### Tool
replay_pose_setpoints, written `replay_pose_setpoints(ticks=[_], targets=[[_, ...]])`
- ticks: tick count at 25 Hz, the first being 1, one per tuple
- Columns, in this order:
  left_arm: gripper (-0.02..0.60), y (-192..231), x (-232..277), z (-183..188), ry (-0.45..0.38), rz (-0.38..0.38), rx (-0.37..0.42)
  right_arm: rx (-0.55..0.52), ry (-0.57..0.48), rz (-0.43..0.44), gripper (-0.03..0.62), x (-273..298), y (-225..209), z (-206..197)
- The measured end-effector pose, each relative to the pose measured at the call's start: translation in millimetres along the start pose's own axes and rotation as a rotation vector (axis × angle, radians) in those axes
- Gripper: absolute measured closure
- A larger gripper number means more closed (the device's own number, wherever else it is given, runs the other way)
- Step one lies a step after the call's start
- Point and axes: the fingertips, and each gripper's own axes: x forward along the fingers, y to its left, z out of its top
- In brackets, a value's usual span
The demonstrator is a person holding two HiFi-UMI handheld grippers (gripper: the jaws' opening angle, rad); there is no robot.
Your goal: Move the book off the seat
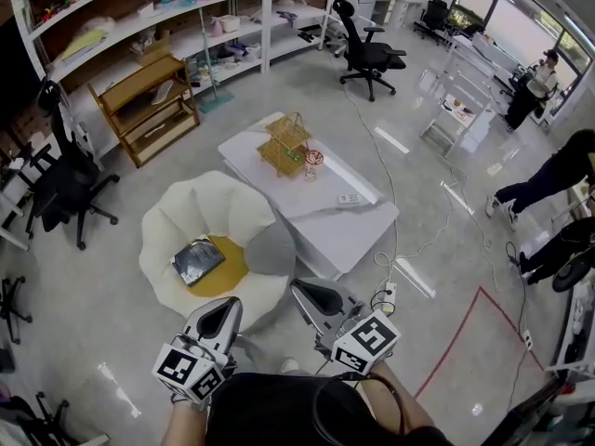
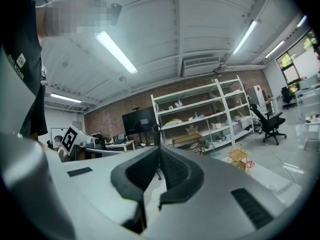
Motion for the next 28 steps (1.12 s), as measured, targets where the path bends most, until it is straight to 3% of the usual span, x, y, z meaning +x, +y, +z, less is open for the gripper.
replay_pose_setpoints(ticks=[7,28], targets=[[0.577,63,-4,6,0.025,-0.026,-0.02,0.012,0.016,-0.03,0.577,64,0,-4],[0.575,266,-30,43,0.031,-0.004,-0.075,0.03,0.071,-0.109,0.576,247,13,-23]])
